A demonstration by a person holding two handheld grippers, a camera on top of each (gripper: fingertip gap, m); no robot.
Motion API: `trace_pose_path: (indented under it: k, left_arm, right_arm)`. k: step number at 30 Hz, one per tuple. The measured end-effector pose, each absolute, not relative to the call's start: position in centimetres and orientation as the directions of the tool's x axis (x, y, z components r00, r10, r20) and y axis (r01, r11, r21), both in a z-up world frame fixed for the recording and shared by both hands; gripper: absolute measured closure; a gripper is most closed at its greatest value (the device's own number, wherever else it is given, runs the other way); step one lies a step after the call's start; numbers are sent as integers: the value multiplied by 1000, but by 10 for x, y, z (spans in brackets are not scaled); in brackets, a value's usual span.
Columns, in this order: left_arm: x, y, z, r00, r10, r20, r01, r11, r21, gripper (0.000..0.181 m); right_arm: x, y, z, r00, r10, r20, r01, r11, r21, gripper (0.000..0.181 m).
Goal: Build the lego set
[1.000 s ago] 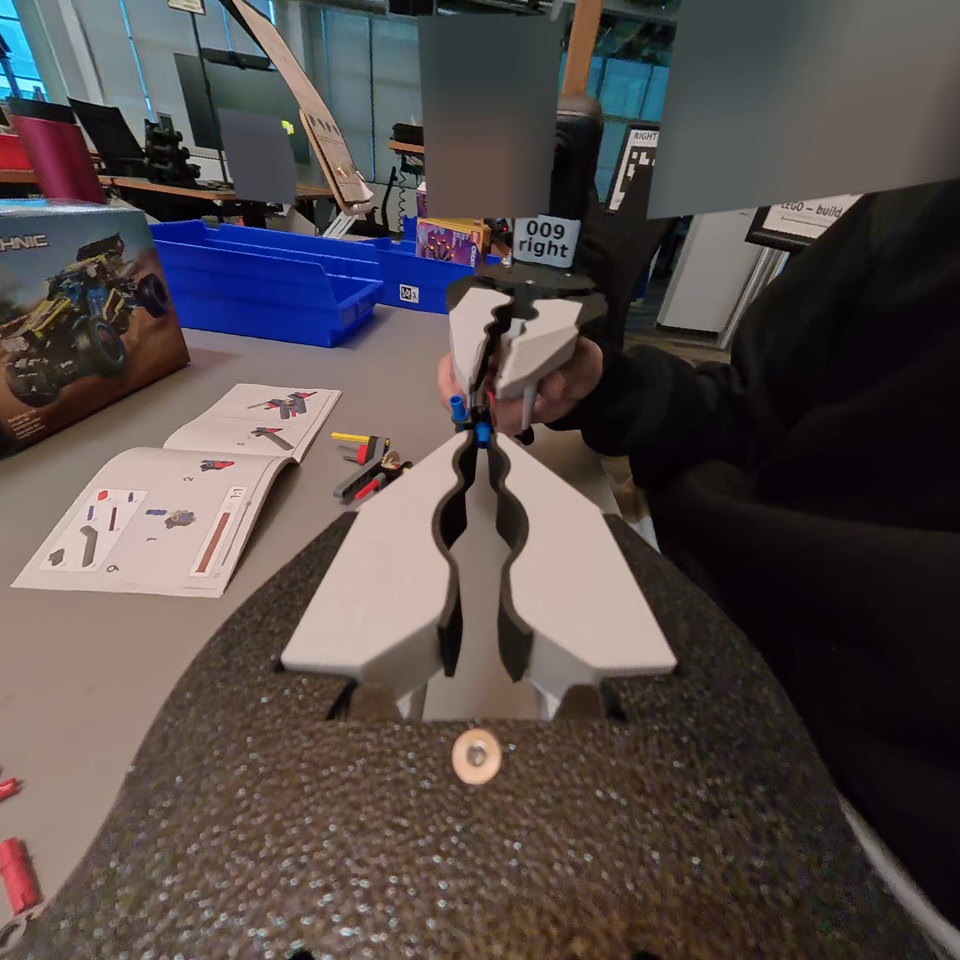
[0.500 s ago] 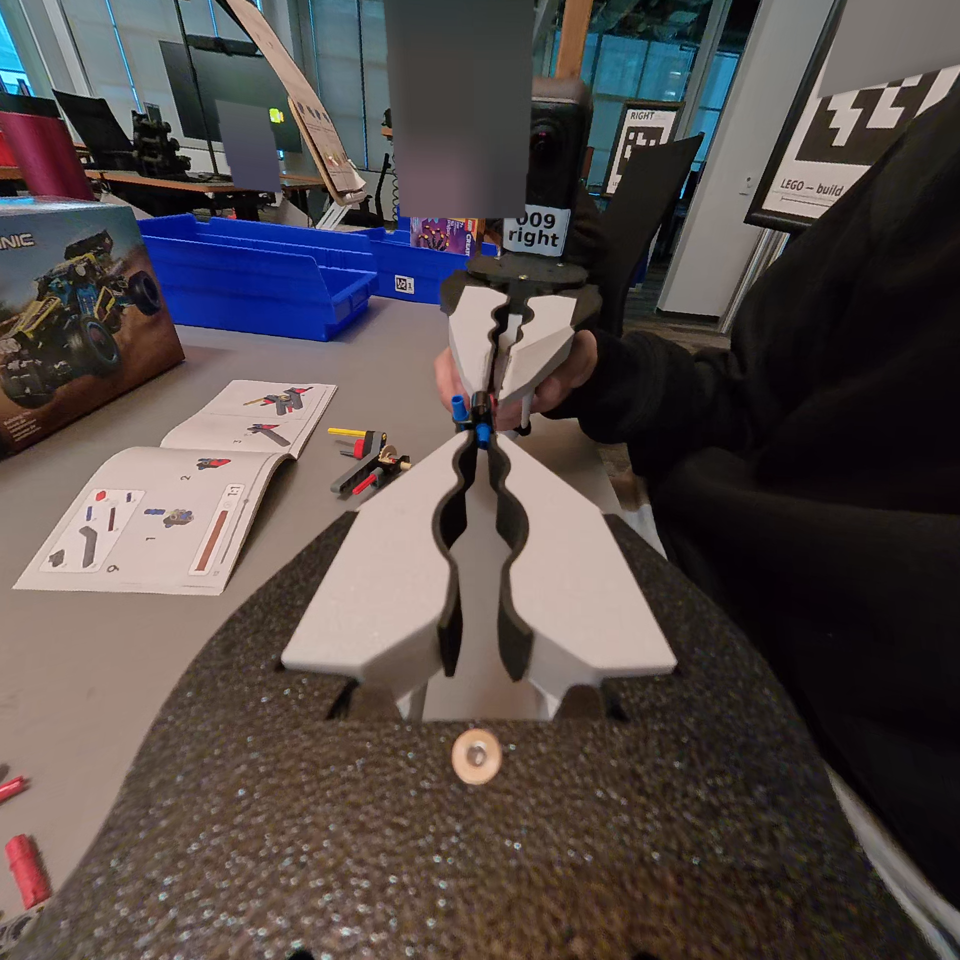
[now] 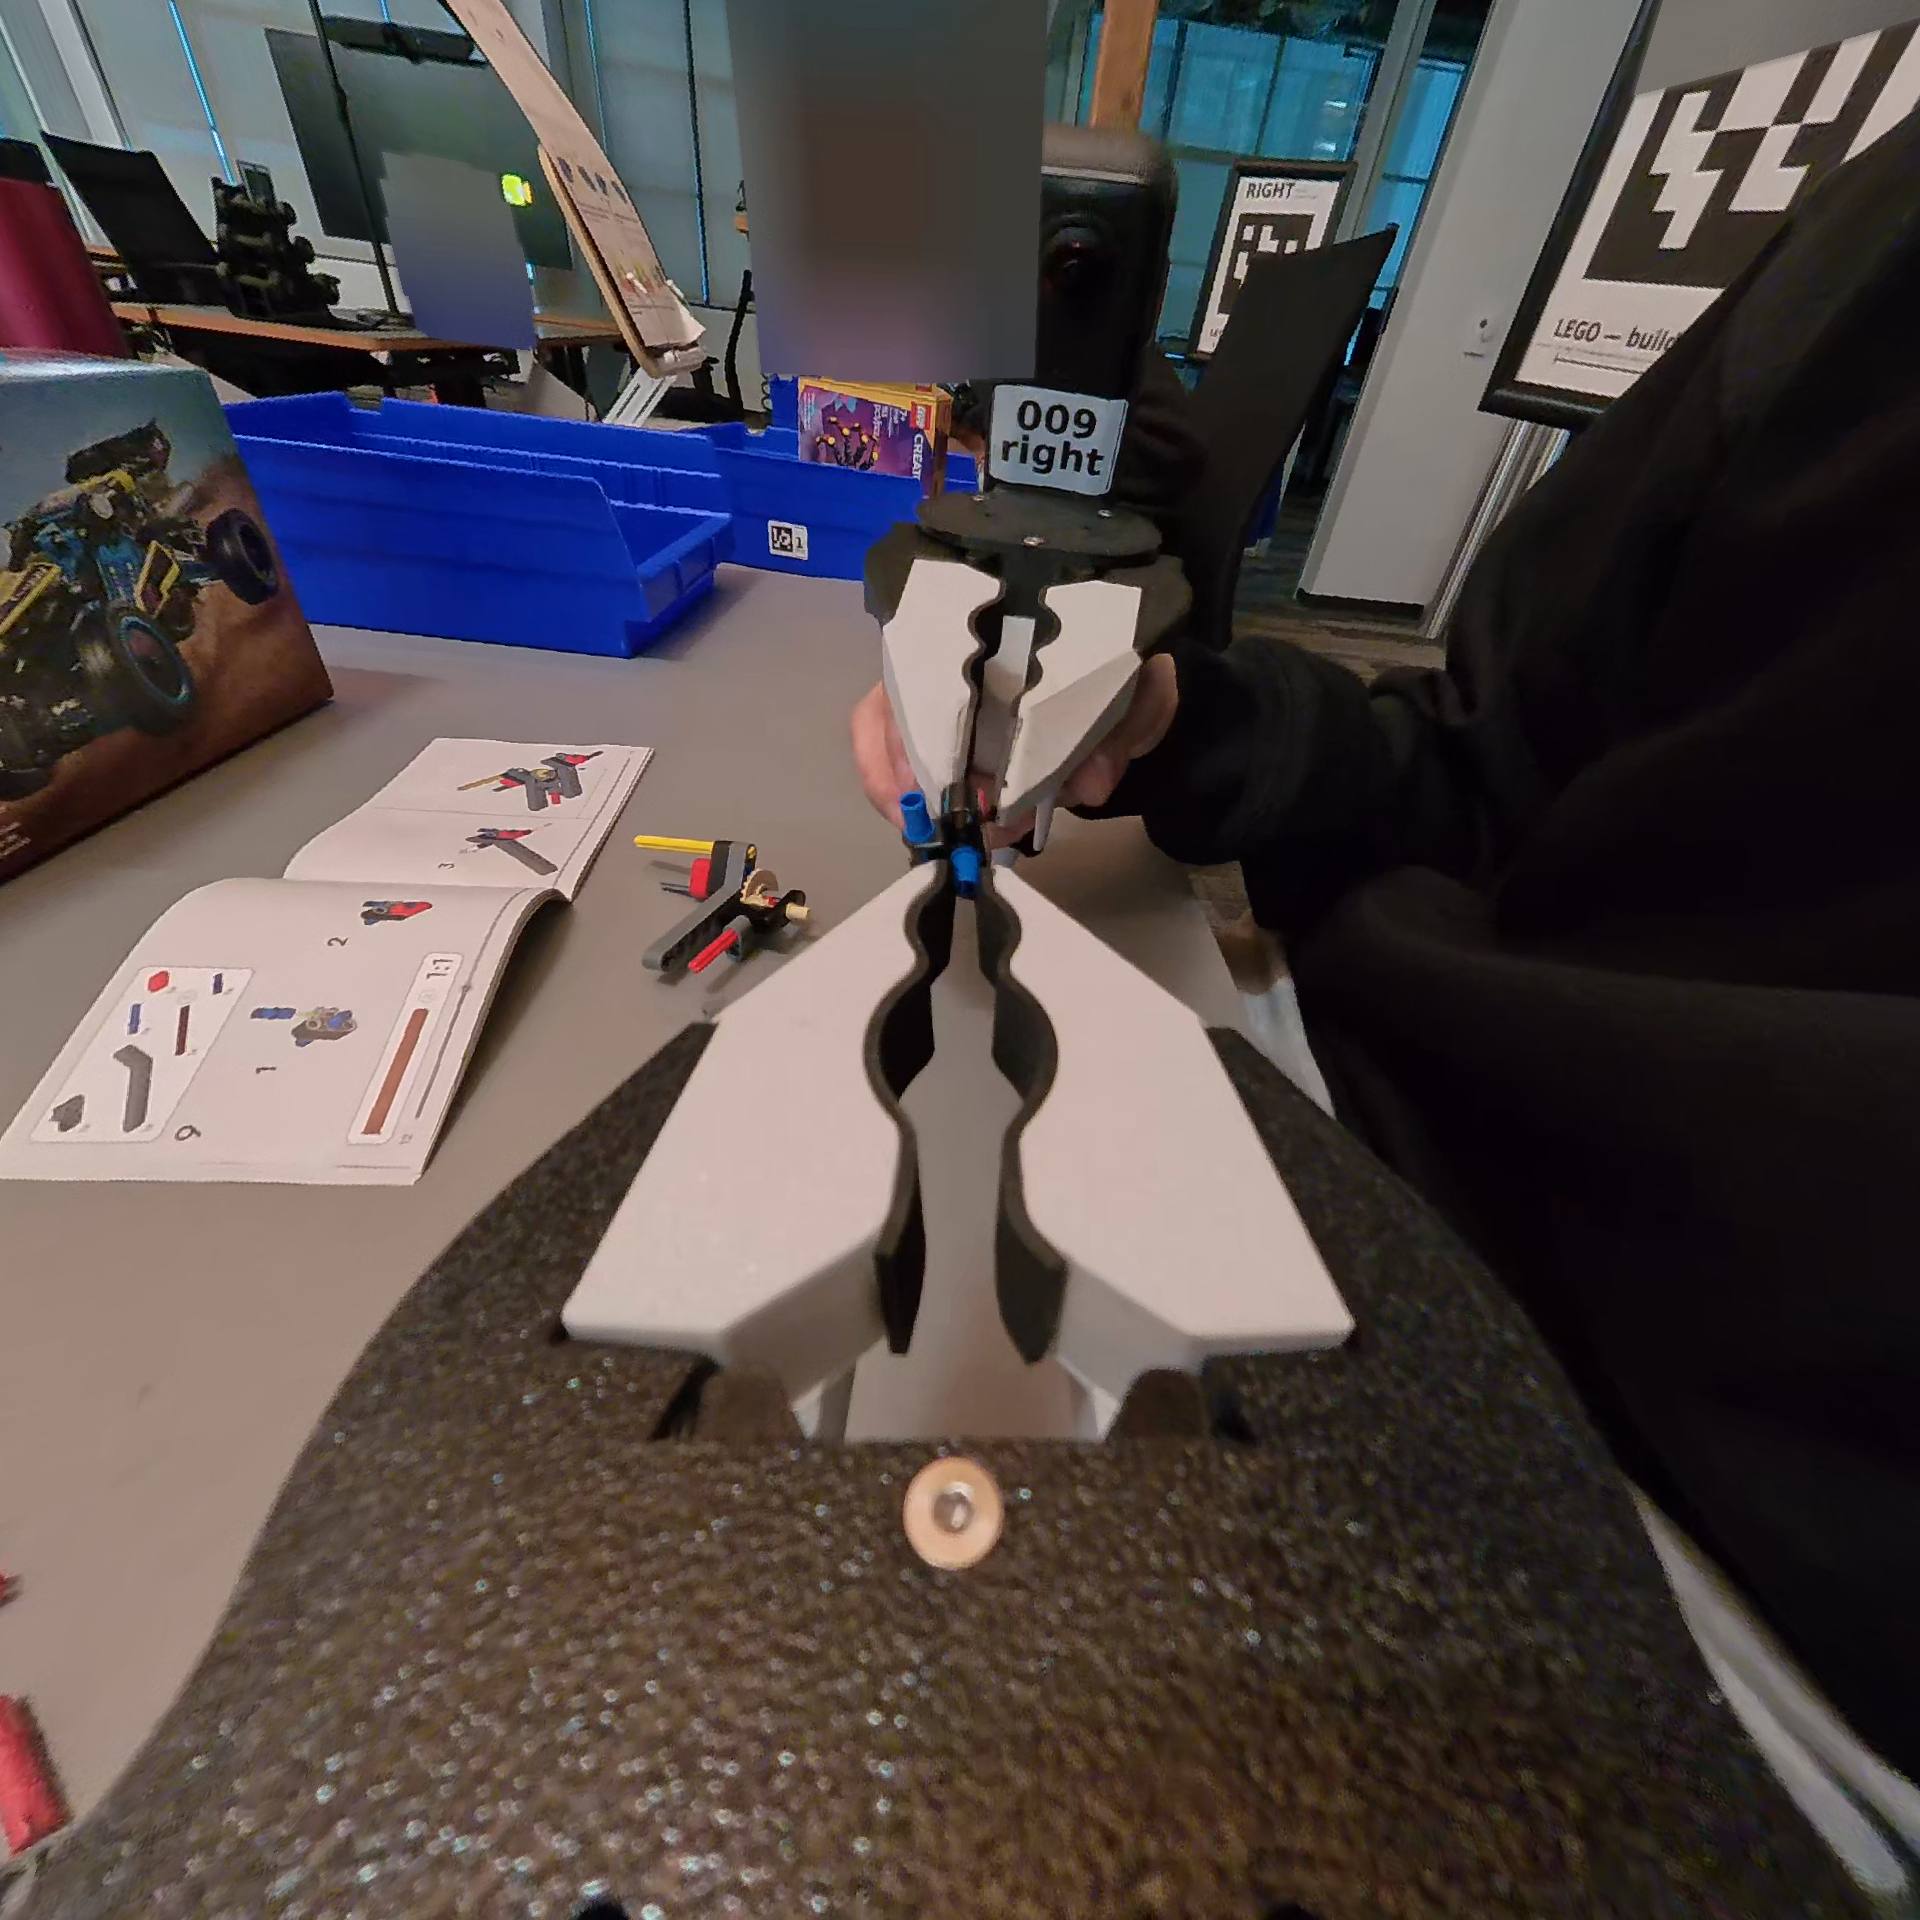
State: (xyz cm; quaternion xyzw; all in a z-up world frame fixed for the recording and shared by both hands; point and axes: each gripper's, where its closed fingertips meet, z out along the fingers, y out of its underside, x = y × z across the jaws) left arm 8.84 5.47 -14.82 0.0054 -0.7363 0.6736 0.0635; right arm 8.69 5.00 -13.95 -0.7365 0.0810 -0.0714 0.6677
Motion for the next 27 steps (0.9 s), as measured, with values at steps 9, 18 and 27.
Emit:
trace_pose_path:
  k: [9,18,27]
  left_arm:
    - [81,42,-157,-985,117,127,-111,134,-985,179]
    - [95,37,-168,-996,10,91,-87,215,-973,179]
    - [79,16,-179,-994,64,92,-70,279,-958,179]
  right_arm:
    - [81,45,-133,982,-180,-50,-48,17,-999,178]
    - [94,17,-138,941,-330,79,49,-98,-994,166]
    - [82,26,-166,952,-295,79,24,-185,-983,171]
